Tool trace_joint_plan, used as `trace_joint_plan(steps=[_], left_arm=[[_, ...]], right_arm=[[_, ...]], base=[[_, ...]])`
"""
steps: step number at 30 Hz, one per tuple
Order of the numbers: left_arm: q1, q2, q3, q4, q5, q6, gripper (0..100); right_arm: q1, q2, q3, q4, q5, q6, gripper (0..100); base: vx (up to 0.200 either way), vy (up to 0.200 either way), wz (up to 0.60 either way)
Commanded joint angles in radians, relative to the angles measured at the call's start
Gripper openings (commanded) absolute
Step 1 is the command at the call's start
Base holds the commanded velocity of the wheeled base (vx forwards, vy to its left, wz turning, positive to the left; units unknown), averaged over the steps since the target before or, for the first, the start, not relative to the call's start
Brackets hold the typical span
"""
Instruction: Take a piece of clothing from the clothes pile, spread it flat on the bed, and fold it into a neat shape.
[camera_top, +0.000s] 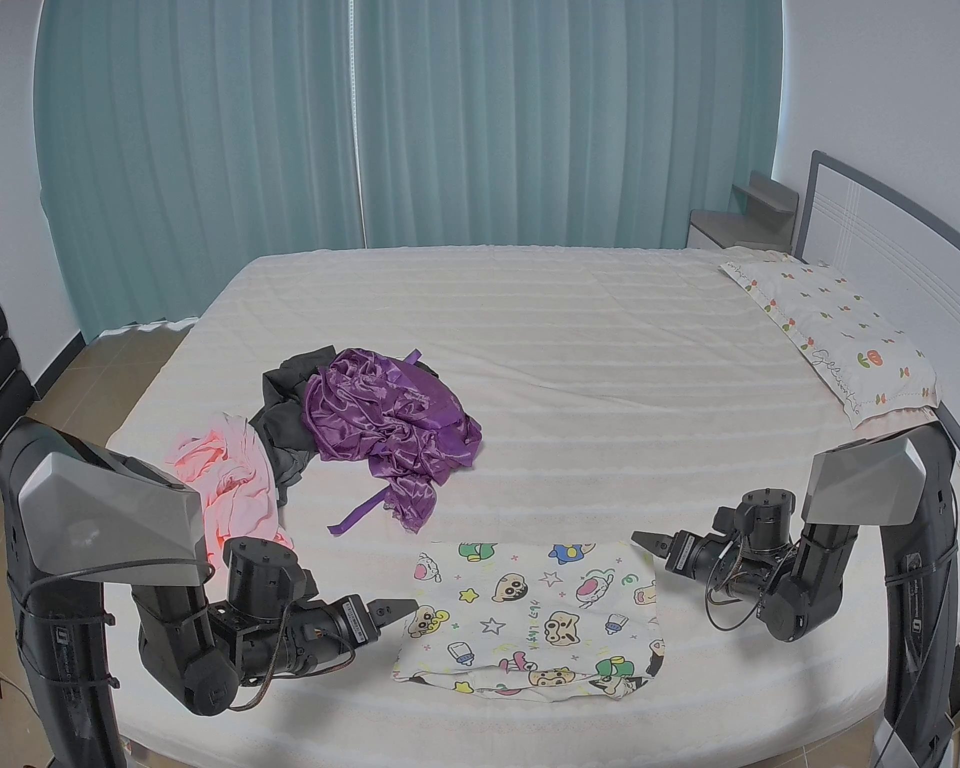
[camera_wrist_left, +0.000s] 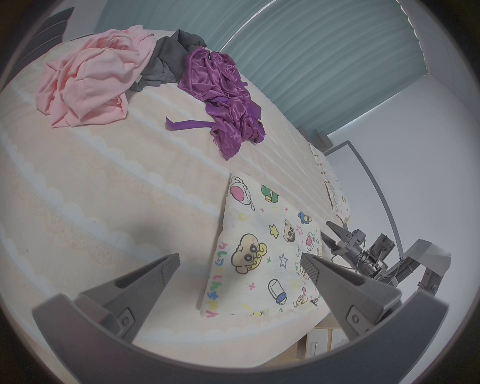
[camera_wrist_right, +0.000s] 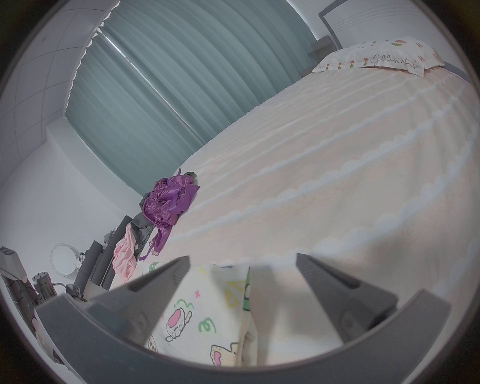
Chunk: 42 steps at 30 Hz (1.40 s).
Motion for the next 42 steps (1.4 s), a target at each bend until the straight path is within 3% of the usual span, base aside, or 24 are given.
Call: trace_joint_plan(steps=[1,5,10,14,18,28,38,39,40,41,42], left_arm=[[0.001,0.034,-0.060,0.000,0.038,0.000,100],[-0.023,0.071,-0.129,0.002,0.104,0.000,100],[-0.025,0.099,-0.206,0.012,0.108,0.049,100],[-0.037,0.161,-0.280,0.083,0.110,0.175,100],[-0.045,0.203,-0.315,0.101,0.114,0.235,100],[-0.080,0.221,-0.365,0.140,0.116,0.264,100],[-0.108,0.227,-0.396,0.166,0.122,0.264,100],[-0.108,0.227,-0.396,0.166,0.127,0.264,100],[-0.109,0.227,-0.399,0.167,0.134,0.264,100],[-0.114,0.227,-0.399,0.166,0.142,0.262,0],[-0.124,0.227,-0.399,0.166,0.144,0.261,0]], right_arm=[[0.017,-0.057,0.061,0.039,0.000,0.000,100],[0.038,-0.069,0.167,0.029,0.006,-0.003,100],[0.081,-0.062,0.205,-0.015,0.009,-0.006,100],[0.130,-0.046,0.251,-0.053,0.012,-0.010,100],[0.146,-0.022,0.265,-0.070,0.011,-0.056,100],[0.218,0.023,0.251,-0.129,-0.023,-0.074,100],[0.238,0.043,0.239,-0.136,-0.043,-0.065,100],[0.238,0.043,0.237,-0.135,-0.045,-0.065,0],[0.238,0.043,0.233,-0.133,-0.046,-0.065,0],[0.238,0.046,0.230,-0.136,-0.051,-0.065,0],[0.238,0.049,0.223,-0.141,-0.054,-0.065,0]], base=[[0.000,0.000,0.00],[0.000,0.000,0.00],[0.000,0.000,0.00],[0.000,0.000,0.00],[0.000,0.000,0.00],[0.000,0.000,0.00],[0.000,0.000,0.00],[0.000,0.000,0.00],[0.000,0.000,0.00],[0.000,0.000,0.00],[0.000,0.000,0.00]])
